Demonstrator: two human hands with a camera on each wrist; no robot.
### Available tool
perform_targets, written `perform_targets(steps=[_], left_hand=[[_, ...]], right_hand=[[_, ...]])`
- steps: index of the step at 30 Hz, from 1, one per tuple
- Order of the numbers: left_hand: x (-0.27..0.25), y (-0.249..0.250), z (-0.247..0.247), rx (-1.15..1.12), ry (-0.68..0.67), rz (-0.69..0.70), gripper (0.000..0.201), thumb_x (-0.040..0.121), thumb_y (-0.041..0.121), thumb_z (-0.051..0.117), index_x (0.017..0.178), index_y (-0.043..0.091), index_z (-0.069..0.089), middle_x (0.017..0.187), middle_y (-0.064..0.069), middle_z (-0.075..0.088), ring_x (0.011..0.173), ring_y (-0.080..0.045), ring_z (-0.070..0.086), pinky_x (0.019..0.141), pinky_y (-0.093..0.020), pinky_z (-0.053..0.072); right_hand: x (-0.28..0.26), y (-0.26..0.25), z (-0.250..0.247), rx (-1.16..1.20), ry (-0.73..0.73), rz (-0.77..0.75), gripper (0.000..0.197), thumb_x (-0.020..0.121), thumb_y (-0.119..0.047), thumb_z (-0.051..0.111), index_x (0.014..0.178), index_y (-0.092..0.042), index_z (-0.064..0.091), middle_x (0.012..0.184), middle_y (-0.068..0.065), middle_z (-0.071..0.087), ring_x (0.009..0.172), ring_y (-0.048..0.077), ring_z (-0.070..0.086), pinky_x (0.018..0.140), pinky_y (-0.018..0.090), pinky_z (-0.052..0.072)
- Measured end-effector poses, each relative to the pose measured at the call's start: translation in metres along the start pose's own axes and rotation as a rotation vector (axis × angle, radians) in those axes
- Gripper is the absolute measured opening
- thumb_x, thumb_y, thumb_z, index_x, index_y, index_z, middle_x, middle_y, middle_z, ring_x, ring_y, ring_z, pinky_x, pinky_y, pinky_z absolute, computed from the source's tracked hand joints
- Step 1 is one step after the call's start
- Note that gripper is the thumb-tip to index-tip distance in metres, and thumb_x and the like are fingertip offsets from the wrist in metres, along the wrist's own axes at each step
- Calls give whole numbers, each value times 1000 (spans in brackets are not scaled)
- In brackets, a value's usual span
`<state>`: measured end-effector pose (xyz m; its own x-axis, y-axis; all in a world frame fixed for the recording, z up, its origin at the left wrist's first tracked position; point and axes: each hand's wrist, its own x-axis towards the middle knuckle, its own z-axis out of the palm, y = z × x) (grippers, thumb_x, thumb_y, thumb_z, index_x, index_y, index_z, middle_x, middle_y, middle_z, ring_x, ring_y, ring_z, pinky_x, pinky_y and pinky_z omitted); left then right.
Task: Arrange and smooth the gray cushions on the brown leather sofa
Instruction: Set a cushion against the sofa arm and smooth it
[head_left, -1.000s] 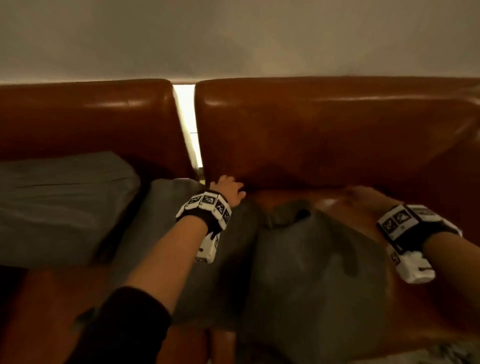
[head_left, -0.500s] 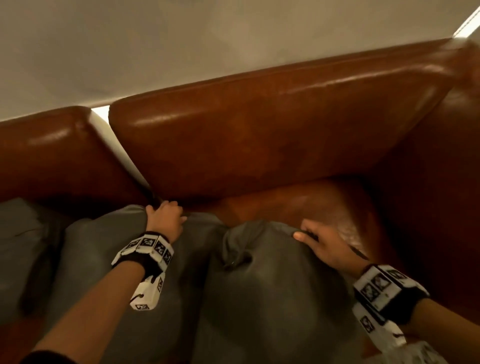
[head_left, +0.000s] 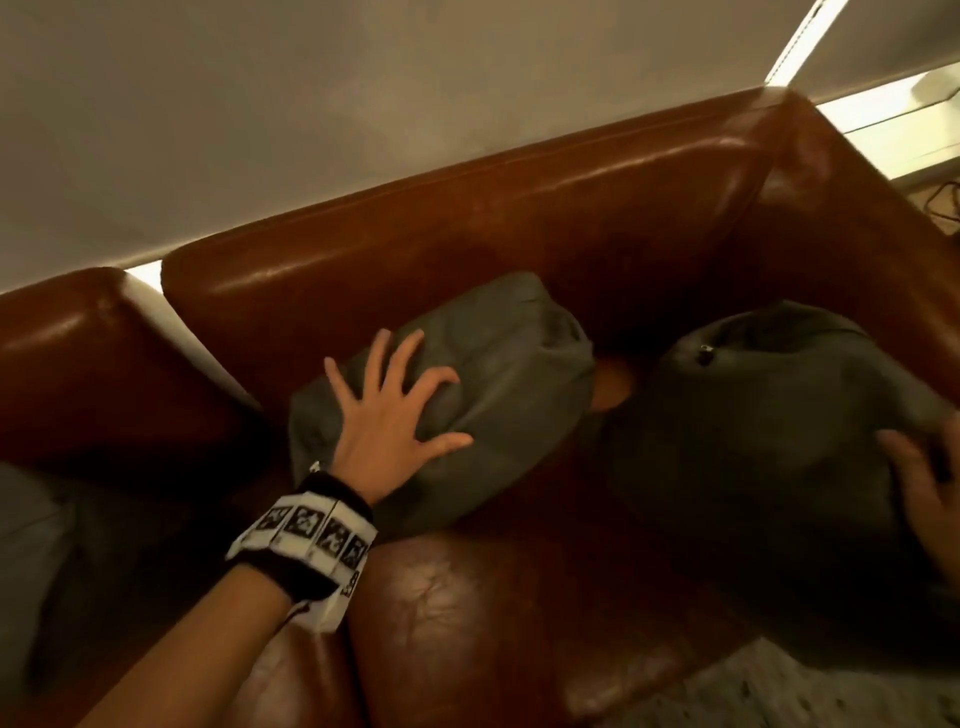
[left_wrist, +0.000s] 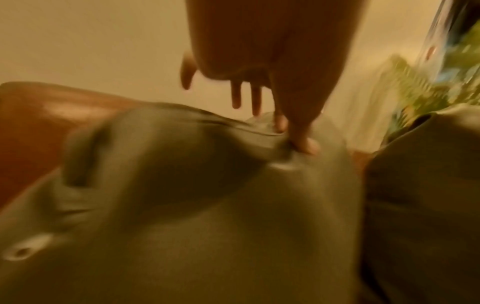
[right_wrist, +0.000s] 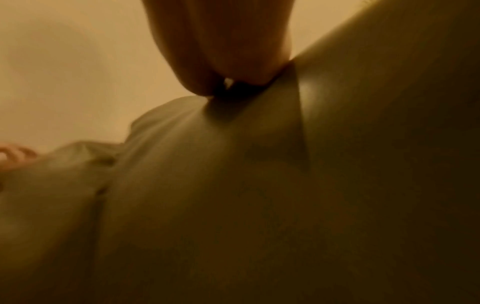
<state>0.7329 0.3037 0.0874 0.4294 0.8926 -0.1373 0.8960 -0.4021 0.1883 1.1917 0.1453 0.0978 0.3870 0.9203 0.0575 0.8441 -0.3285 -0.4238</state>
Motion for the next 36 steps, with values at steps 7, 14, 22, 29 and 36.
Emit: perform_targets(steps=[7, 14, 22, 29, 36], left_hand=[[33, 4, 23, 48, -132, -87, 106, 66, 85, 39, 138, 45, -27, 160, -4, -2, 145, -37, 5, 109, -68, 8], [36, 2, 4, 181, -13, 99, 73, 89, 49, 51, 149, 33, 13, 130, -6, 57, 105, -34, 59, 80, -44, 40], [24, -30, -16, 244, -98, 3, 82, 82, 56, 57, 147, 46, 7, 152, -5, 32, 134, -34, 37, 95, -61, 33], [-7, -35, 18, 182, 96, -186, 57, 90, 28, 60, 141, 39, 38, 129, -18, 54, 114, -46, 44, 96, -73, 20], [17, -22, 9, 131, 261, -51, 37, 93, 32, 43, 130, 28, 48, 125, -20, 58, 105, -44, 49, 92, -62, 34]], right_hand=[[-21, 1, 42, -162, -173, 421, 128, 57, -63, 75, 146, -41, -14, 160, 8, 1, 146, 36, 5, 108, 69, 5], [-1, 1, 21, -306, -212, 308, 85, 74, -47, 73, 144, -26, 30, 136, 18, 46, 120, 47, 42, 100, 64, 31], [-33, 33, 10, -280, -281, 374, 98, 73, -65, 63, 147, -43, 4, 149, 15, 30, 133, 43, 32, 102, 70, 22], [-40, 28, 33, -137, -127, 449, 80, 80, -59, 60, 146, -30, 26, 141, 15, 43, 124, 44, 43, 102, 67, 26], [-19, 33, 3, -175, -92, 412, 69, 85, -54, 58, 144, -29, 34, 138, 17, 46, 124, 44, 43, 101, 67, 26]])
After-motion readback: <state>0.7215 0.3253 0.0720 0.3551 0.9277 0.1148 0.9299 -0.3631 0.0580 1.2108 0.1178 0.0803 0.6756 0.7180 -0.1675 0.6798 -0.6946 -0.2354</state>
